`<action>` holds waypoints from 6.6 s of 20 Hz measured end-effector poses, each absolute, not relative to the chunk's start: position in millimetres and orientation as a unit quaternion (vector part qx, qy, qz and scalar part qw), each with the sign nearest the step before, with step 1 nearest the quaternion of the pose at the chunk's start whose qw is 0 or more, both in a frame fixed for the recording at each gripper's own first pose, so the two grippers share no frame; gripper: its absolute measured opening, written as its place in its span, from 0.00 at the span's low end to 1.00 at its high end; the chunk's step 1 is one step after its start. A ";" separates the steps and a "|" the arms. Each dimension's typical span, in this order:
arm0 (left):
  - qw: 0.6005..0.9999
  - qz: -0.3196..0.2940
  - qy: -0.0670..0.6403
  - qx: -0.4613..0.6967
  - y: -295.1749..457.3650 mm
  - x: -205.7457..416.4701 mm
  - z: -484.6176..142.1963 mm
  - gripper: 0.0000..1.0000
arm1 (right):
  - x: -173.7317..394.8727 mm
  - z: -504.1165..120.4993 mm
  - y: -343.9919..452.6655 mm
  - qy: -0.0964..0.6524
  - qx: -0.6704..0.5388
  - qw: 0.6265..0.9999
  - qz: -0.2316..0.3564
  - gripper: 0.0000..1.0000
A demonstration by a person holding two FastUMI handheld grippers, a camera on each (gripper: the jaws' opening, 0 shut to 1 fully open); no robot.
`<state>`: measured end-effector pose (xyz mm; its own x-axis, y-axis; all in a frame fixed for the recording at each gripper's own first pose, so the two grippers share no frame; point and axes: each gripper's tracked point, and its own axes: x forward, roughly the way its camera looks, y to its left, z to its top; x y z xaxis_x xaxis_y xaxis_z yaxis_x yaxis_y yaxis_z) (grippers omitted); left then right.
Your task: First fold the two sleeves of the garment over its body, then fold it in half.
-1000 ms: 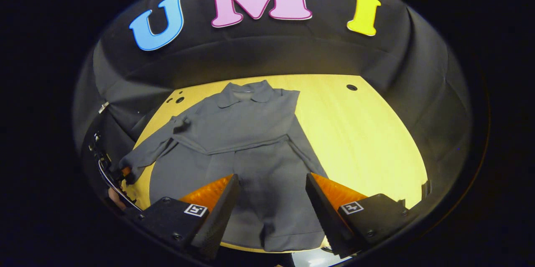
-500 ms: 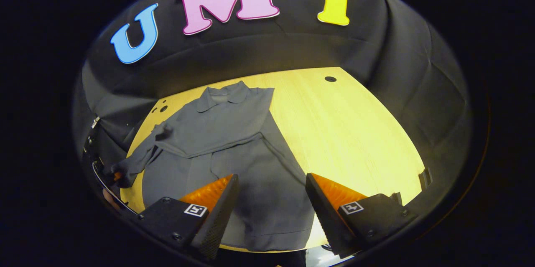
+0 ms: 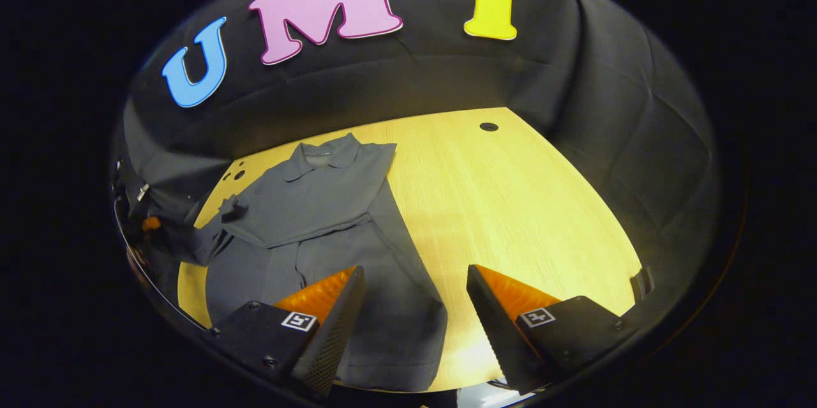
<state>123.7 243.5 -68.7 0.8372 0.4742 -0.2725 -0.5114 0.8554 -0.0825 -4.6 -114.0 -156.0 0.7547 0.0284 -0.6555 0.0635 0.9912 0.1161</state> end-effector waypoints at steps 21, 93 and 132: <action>0.993 -0.043 0.109 -0.019 -109.1 257.0 -27.4 0.05 | -8.4 -163.4 -157.7 0.361 0.086 0.928 0.014 0.99; 0.928 0.031 0.370 0.009 98.9 -26.3 -305.7 0.97 | -110.3 -271.2 -0.9 0.558 0.127 0.819 0.050 0.99; 0.932 0.001 0.361 -0.022 29.9 25.8 -235.5 0.06 | -30.8 -225.3 -1.3 0.473 0.012 0.864 0.171 0.08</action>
<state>25.8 29.9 -235.5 0.7392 -0.0129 -0.6733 -0.0185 0.9991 -0.0394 -30.8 -1.3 -225.3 0.4940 0.3073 -0.8134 -0.2842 0.9412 0.1829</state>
